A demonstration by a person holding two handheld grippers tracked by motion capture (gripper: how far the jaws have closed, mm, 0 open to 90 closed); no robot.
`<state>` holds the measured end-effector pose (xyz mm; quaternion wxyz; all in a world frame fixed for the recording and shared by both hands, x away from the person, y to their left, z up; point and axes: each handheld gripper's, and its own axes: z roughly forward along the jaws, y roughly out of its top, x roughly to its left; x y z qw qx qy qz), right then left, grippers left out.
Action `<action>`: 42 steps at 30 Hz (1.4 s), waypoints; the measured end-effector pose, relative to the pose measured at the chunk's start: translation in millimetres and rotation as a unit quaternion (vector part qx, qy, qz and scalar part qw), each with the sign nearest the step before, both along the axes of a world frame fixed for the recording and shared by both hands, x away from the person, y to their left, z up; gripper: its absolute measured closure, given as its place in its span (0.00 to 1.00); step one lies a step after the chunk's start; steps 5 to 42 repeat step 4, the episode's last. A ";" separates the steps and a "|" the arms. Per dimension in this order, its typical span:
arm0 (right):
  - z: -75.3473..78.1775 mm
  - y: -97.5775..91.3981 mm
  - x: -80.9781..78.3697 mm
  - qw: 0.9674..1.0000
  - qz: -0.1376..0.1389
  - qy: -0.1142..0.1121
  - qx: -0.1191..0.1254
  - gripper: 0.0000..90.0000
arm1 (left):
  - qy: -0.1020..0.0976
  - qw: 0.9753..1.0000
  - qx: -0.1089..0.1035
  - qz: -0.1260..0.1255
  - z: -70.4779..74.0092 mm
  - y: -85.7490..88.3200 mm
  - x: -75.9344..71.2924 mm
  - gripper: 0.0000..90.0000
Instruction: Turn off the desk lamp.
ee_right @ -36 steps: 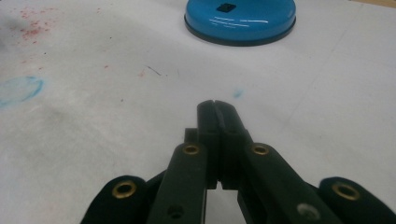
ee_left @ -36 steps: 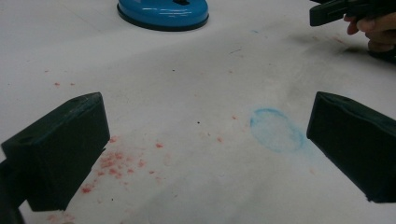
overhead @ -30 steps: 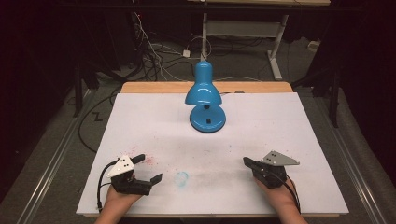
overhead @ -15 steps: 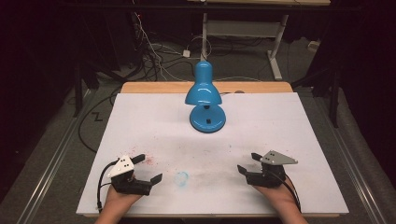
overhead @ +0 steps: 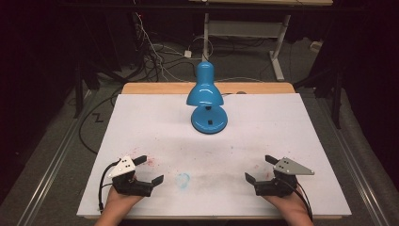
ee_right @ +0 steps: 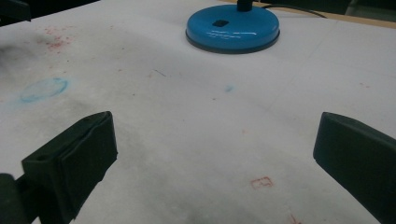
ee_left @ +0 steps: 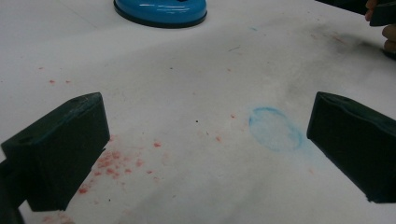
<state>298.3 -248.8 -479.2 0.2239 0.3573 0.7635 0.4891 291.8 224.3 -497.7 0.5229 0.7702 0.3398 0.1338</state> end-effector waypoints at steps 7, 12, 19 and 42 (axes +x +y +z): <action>1.3 -1.9 -1.3 1.000 -0.011 -0.010 0.003 0.00 | 0.001 1.000 0.003 -0.003 0.2 -0.5 0.4 0.00; 1.3 -1.9 -1.3 1.000 -0.011 -0.010 0.003 0.00 | 0.001 1.000 0.003 -0.003 0.2 -0.5 0.4 0.00; 1.3 -1.9 -1.3 1.000 -0.011 -0.010 0.003 0.00 | 0.001 1.000 0.003 -0.003 0.2 -0.5 0.4 0.00; 1.3 -1.9 -1.3 1.000 -0.011 -0.010 0.003 0.00 | 0.001 1.000 0.003 -0.003 0.2 -0.5 0.4 0.00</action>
